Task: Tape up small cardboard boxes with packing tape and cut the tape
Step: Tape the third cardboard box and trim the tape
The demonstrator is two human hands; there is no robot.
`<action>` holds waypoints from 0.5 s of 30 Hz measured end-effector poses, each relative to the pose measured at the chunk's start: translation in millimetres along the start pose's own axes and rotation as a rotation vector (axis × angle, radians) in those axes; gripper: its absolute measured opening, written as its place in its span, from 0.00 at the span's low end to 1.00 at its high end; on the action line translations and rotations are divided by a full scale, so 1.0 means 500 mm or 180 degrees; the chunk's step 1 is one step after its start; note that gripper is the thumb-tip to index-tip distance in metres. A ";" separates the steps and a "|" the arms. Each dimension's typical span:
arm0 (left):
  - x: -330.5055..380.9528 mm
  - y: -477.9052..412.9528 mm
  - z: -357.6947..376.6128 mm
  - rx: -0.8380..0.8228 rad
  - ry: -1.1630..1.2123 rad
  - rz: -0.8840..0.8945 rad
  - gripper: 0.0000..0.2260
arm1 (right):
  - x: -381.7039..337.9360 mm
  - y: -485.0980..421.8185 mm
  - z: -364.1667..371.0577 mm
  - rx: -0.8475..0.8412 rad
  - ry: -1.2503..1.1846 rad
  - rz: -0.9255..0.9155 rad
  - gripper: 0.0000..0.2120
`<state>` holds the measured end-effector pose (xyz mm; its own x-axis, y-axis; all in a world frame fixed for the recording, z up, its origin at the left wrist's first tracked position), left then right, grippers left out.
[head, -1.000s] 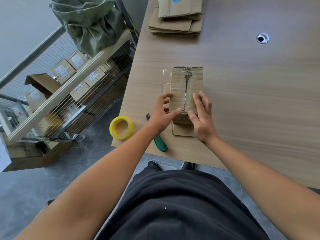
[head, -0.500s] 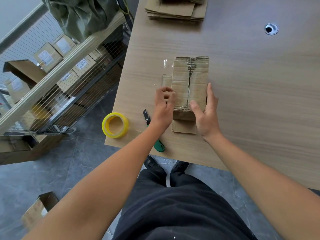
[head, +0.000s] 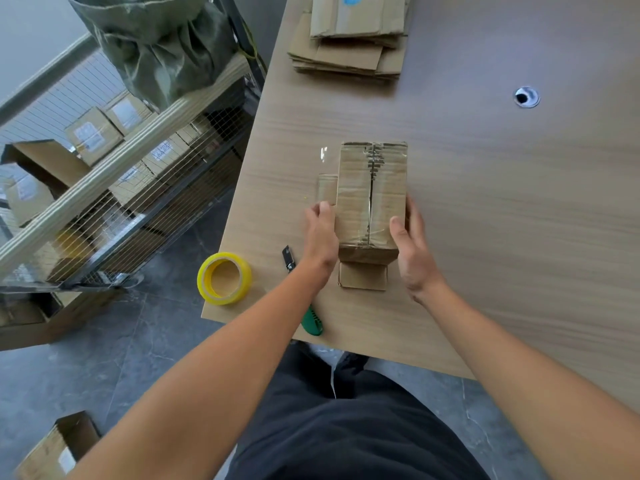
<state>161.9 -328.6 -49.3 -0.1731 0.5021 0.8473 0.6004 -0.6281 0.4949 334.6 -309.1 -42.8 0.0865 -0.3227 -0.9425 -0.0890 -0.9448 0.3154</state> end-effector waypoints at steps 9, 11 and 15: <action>0.206 -0.044 0.118 -0.0804 -0.1486 0.2121 0.25 | -0.148 -0.145 0.027 0.0188 0.1199 -0.0764 0.30; 0.180 -0.073 0.127 -0.1030 -0.1072 0.1388 0.25 | -0.115 -0.165 0.043 0.0009 0.0896 -0.0163 0.30; 0.135 -0.091 0.116 -0.1083 -0.0117 0.0707 0.21 | -0.059 -0.152 0.053 -0.0027 -0.0120 0.0551 0.29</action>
<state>168.3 -231.7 -25.6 -0.0367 0.3491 0.9364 0.3263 -0.8815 0.3414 312.6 -226.2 -42.0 0.0334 -0.4784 -0.8775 -0.0911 -0.8758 0.4740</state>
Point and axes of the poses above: each hand's wrist, its own y-axis away from the middle knuckle, its own z-axis out of the palm, x = y × z, the point moved 7 cm from there along -y, towards the middle knuckle, and after that the axes turned 14 degrees about x, right-handed, at the moved point
